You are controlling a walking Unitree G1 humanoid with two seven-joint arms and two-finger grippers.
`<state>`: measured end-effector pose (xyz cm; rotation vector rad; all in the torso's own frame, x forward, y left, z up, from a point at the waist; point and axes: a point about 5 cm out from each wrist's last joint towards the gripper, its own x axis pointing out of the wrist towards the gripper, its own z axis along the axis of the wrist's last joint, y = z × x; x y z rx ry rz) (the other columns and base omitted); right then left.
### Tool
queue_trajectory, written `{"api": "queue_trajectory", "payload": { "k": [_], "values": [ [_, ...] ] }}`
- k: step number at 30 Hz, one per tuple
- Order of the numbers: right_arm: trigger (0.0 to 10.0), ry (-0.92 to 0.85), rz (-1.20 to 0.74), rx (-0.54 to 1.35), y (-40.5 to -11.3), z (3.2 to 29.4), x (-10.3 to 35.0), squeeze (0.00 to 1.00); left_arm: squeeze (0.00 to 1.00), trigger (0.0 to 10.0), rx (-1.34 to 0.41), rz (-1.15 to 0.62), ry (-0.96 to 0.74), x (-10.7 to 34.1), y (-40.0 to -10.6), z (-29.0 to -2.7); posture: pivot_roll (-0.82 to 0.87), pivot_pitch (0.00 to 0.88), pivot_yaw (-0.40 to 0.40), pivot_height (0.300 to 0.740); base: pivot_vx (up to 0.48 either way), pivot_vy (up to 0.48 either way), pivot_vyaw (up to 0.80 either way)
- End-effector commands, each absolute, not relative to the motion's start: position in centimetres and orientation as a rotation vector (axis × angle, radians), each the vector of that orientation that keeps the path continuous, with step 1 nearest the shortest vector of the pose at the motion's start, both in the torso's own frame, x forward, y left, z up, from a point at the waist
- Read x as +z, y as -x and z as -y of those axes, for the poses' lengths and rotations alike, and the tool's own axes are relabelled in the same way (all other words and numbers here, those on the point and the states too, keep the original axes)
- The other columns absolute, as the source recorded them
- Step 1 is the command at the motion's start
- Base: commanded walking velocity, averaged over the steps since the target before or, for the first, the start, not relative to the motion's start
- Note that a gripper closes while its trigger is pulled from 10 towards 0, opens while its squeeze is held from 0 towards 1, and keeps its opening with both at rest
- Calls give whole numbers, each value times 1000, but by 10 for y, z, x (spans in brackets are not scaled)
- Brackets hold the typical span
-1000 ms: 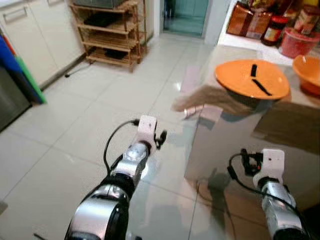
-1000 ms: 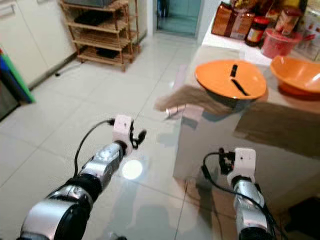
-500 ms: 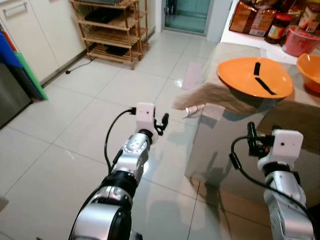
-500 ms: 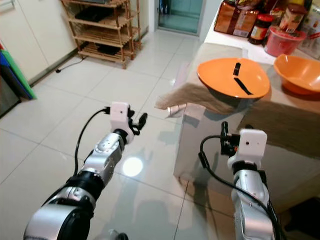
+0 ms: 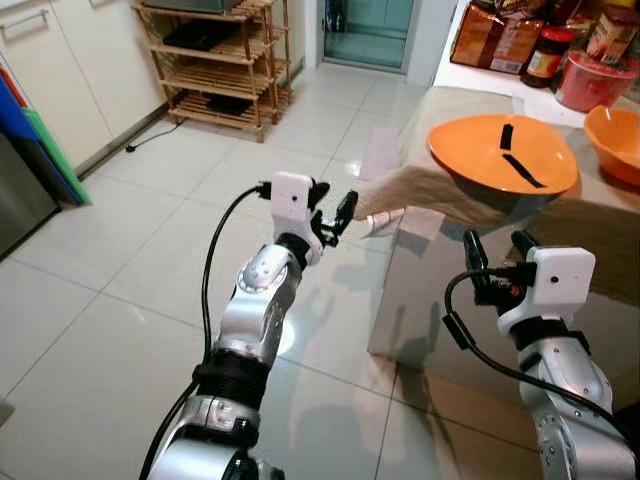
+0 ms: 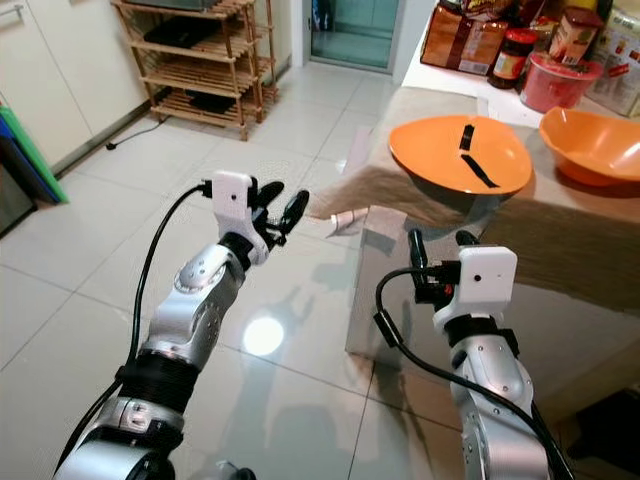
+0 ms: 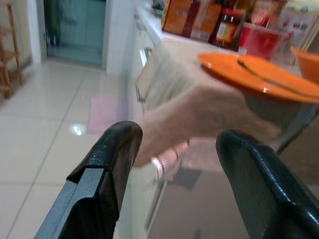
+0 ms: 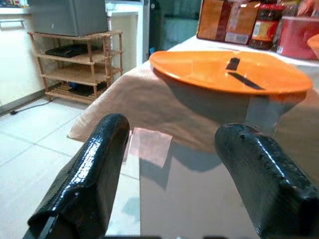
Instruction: Setting the table
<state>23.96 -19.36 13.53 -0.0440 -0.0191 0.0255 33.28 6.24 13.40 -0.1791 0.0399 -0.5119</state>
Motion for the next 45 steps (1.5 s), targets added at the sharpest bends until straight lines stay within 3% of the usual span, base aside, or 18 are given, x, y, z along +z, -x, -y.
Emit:
{"api": "queue_trajectory", "payload": {
  "k": [1, 10, 22, 23, 24, 25, 41, 43, 44, 45],
  "values": [
    [10000, 28, 12, 32, -241, 195, 136, 0, 0, 10000, -527, -16, 174, 143, -332, -60, -53, 0, 22, 740, 0, 0, 0],
    [10000, 38, -6, 37, -248, 198, 132, 0, 0, 10000, -542, 0, 148, 152, -334, -58, -55, 0, 29, 740, 0, 0, 0],
    [10000, 18, -6, 47, -255, 200, 129, 0, 0, 10000, -515, -10, 136, 149, -337, -58, -40, 0, 15, 740, 0, 0, -731],
    [10000, 14, -8, 50, -255, 200, 128, 0, 863, 10000, -522, 12, 159, 150, -335, -60, -35, 0, 14, 740, 0, 0, -719],
    [10000, 14, -8, 50, -255, 200, 128, 0, 863, 10000, -522, 12, 159, 150, -335, -60, -35, 0, 14, 740, 0, 0, -719],
    [10000, 12, -10, 52, -256, 199, 127, 0, 1000, 10000, -526, 15, 159, 150, -334, -61, -30, 0, 12, 740, 0, 0, -725],
    [10000, 48, -52, 59, -263, 197, 116, 0, 1000, 10000, -497, -11, 129, 145, -334, -65, -6, 0, -3, 740, 0, 0, -715],
    [10000, 51, -61, 50, -264, 198, 114, 0, 1000, 10000, -426, 3, 6, 145, -338, -68, -12, 0, -6, 740, 0, 0, -700],
    [10000, 62, -60, 49, -264, 199, 115, 0, 122, 10000, -403, -13, -7, 143, -340, -70, -15, 0, -4, 740, 0, 0, 0],
    [10000, 62, -60, 49, -264, 199, 115, 0, 122, 10000, -403, -13, -7, 143, -340, -70, -15, 0, -4, 740, 0, 0, 0]
  ]
}}
